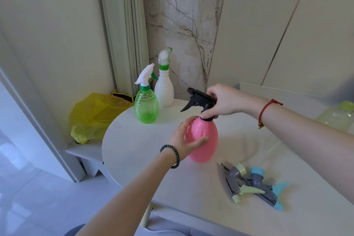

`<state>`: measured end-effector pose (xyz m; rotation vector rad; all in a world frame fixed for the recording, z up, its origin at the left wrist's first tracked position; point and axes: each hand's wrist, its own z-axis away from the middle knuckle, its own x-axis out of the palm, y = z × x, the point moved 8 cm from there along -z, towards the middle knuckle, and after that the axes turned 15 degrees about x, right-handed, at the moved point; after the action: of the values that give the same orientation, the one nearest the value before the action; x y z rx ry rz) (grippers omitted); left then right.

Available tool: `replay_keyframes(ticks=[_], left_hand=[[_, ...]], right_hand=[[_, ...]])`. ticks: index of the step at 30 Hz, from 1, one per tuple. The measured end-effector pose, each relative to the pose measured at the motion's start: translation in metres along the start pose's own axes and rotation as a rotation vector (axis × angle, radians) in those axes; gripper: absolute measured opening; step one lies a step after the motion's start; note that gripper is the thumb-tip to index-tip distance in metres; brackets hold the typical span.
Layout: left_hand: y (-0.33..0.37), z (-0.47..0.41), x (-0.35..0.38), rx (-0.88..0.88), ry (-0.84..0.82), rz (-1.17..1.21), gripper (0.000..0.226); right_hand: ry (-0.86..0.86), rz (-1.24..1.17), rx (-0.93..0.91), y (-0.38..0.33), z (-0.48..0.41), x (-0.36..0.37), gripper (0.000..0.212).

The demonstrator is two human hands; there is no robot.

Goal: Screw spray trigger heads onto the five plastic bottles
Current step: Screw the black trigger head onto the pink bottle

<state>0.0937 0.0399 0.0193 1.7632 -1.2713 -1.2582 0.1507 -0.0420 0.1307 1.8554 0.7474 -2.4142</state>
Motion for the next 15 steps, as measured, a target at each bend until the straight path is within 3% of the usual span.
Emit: replay_keyframes(ticks=[8,15], left_hand=[[-0.006,0.001,-0.001,-0.055,-0.009,-0.032,0.062],[-0.002,0.000,0.000,-0.018,-0.004,0.014,0.055]], right_hand=[[-0.057,0.024,-0.089,-0.007,0.008,-0.003,0.039],[-0.010,0.116,-0.063,-0.011,0.003,-0.002,0.027]])
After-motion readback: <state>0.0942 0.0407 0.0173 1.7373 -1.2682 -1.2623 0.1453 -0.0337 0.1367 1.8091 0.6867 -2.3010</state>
